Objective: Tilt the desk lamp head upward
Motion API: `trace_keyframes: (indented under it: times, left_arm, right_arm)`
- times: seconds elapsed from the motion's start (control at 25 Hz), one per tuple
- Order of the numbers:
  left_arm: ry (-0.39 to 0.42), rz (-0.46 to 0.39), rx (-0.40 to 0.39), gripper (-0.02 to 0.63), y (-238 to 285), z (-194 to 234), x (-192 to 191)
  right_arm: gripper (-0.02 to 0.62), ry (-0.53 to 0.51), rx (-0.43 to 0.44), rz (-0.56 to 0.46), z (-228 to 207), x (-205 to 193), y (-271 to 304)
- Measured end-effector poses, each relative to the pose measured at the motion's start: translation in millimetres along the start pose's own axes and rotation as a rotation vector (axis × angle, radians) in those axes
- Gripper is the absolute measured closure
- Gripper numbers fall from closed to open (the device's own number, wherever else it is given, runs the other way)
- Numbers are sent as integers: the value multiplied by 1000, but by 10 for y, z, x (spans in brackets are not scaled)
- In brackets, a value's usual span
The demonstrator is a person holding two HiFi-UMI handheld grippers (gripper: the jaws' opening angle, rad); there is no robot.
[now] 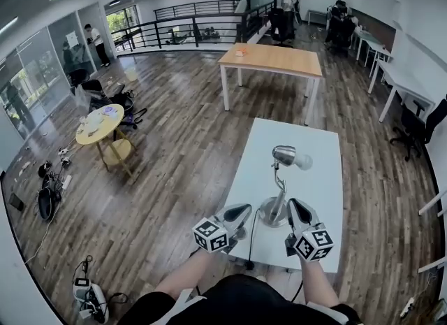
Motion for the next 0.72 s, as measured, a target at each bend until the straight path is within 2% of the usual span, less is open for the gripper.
trace_keyframes:
  times: [0.24, 0.72]
  left_arm:
    - [53, -31, -21, 606, -648, -56, 169]
    - [86, -41, -18, 606, -1778, -363, 47]
  right_arm:
    - [591, -12, -31, -23, 645, -162, -89]
    - [592, 11, -108, 4, 1620, -704, -801]
Point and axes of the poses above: the fingertips, and each gripper's own axes: y forward along the fingers, z to its left, x out of its top, the point moved 10 cm from there along -y, backward along the fingers, and after that the axes turned 3 degrees about z, right-handed, at the moved point
